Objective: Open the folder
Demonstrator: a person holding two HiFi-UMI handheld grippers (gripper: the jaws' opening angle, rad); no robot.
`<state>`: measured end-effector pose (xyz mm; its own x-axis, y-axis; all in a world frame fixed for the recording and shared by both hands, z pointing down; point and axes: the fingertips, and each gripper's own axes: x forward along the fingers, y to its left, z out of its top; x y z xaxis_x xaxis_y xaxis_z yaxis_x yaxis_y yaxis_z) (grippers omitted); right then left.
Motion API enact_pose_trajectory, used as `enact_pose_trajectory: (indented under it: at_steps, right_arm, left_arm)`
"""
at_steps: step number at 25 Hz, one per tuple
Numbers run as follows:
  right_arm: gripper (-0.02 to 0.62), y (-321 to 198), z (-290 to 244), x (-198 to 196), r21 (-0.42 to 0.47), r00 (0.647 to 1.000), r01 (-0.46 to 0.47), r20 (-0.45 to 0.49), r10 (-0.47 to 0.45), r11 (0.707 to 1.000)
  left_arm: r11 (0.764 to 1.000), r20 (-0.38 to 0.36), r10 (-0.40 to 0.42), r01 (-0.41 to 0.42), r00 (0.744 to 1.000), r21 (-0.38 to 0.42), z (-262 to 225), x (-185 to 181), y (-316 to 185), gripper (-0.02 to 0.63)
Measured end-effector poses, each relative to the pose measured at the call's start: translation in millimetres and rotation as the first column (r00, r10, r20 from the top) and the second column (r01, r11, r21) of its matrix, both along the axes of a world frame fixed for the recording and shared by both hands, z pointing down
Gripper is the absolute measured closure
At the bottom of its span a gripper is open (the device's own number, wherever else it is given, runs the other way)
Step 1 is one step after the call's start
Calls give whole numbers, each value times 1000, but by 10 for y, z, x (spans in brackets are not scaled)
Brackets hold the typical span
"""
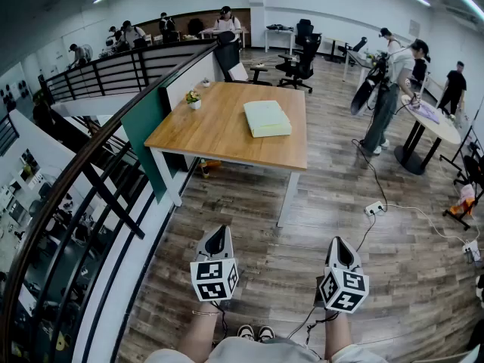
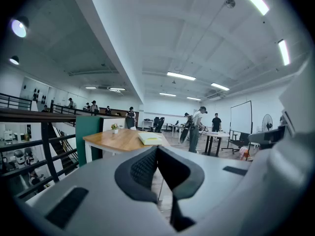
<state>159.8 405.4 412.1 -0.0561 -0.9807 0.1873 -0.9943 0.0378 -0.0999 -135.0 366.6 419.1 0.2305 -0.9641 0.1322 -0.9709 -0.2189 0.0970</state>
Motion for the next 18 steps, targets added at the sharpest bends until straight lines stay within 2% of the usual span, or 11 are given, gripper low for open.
enact_pose_trajectory:
  at_steps: [10, 18]
  right_arm:
    - [595, 22, -64, -48, 1, 1000, 4, 16, -4, 1000]
    - [594, 34, -25, -25, -10, 1000, -4, 27, 4, 1000]
  left_arm:
    - [1000, -1, 0, 0, 1000, -12, 25, -69, 13, 604]
    - [1000, -34, -7, 7, 999, -12, 5, -72, -2, 603]
